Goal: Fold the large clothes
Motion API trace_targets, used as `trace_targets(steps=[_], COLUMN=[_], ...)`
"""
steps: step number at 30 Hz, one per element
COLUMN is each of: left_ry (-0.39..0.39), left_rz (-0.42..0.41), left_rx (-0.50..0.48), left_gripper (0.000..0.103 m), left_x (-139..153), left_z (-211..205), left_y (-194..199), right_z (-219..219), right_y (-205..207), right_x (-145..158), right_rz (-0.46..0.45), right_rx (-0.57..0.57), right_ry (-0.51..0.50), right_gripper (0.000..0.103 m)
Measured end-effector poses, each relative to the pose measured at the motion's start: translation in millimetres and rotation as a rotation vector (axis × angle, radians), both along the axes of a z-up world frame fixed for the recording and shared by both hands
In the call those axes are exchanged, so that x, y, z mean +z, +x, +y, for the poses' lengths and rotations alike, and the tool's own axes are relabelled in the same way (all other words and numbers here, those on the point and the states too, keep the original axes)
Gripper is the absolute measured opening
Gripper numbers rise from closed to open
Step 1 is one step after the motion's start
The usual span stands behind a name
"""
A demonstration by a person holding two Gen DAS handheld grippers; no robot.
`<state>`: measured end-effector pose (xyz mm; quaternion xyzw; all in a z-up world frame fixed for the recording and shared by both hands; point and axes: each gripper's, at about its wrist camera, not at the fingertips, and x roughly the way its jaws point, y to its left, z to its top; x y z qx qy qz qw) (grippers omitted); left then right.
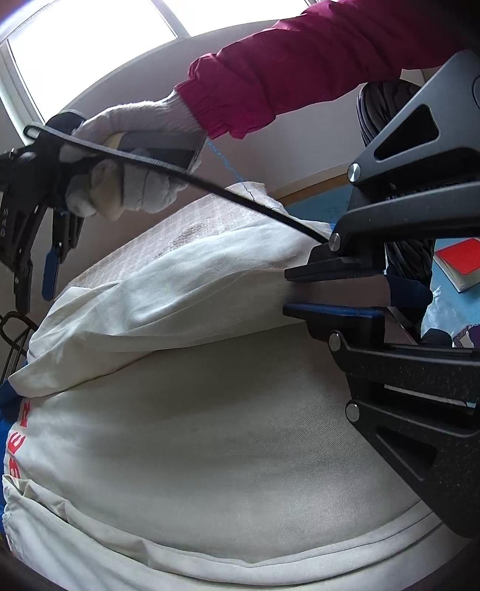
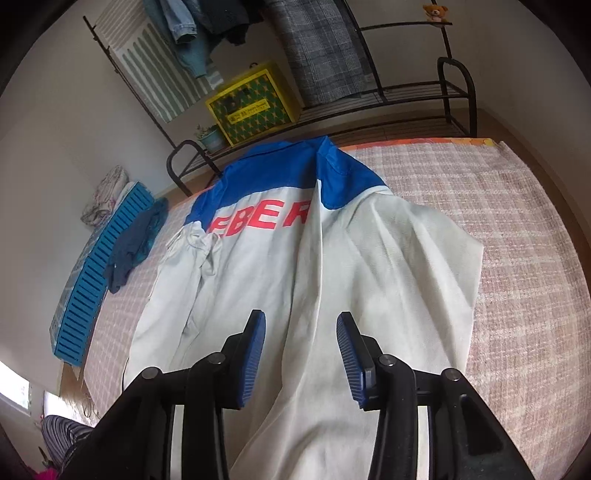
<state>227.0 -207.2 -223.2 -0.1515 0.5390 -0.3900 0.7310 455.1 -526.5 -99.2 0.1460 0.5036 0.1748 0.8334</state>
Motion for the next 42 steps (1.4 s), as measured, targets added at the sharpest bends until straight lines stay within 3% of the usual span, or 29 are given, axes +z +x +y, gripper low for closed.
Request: trace_targets(steps=[5,7,10,15,17,18,20,21,22,25,27,29,33,36,38,40,42], left_ry=[-0.012,-0.015,-0.025,-0.044,-0.045,-0.054,-0.05,-0.053,-0.056,-0.07,-0.07,-0.063,-0.041,-0.033,-0.03,-0.035,-0.037], left_rz=[0.0,-0.001,0.011,0.033,0.049,0.058,0.056,0.051,0.048,0.02,-0.014,-0.052,-0.088,-0.079,-0.076,-0.078,-0.087], left_rx=[-0.002,-0.001,0.003,-0.002,0.005,0.003,0.002,0.002,0.004,0.014,0.011,0.002,0.01,0.013,0.013,0.012,0.01], left_gripper=[0.006,0.005,0.004,0.004,0.004,0.004,0.004,0.004,0.004,0.004,0.004,0.004,0.004,0.004,0.004,0.004,0.004], left_x=[-0.9,-1.0,-1.7,-3.4,-6.0,-6.4,-4.4,-2.3,-0.1,10.5,20.2,28.8,36.0,33.0,31.4,30.6,29.5], left_z=[2.3,3.6,8.7,21.9,24.4,26.4,27.8,29.6,31.0,34.2,35.2,35.3,37.5,36.4,34.5,34.2,31.3], left_y=[1.3,1.5,0.6,-6.8,-6.0,-6.5,-7.0,-7.3,-7.1,-7.3,-8.4,-9.8,-6.9,-2.5,-1.3,-1.9,-2.4], right_z=[19.0,26.4,33.2,72.2,94.3,100.0,96.6,90.3,81.3,56.7,50.2,56.5,99.6,119.5,121.3,106.1,74.0], right_y=[25.3,31.6,39.0,44.6,44.3,43.0,39.2,37.8,36.4,39.6,46.5,48.7,31.8,11.8,-2.1,-9.1,-6.6], right_x=[-27.8,-37.8,-45.2,-49.4,-55.5,-54.6,-43.4,-35.2,-27.2,-17.7,-28.2,-43.4,-62.3,-64.3,-52.1,-33.5,-18.8], right_rz=[0.046,0.072,0.086,0.053,0.055,0.046,0.015,-0.003,-0.029,-0.06,-0.015,0.033,0.086,0.159,0.127,0.042,-0.021], right_rx=[-0.007,0.004,-0.008,0.099,0.152,0.163,0.185,0.18,0.166,0.065,0.017,0.023,0.179,0.306,0.376,0.367,0.275], right_ry=[-0.056,-0.067,-0.057,0.01,-0.041,-0.056,0.019,0.052,0.079,0.032,-0.007,-0.037,-0.068,-0.005,-0.008,-0.034,-0.035], right_gripper=[0.039,0.011,0.0,0.0,0.0,0.002,0.007,0.022,0.025,0.021,0.013,0.011,0.011,0.011,0.011,0.024,0.038])
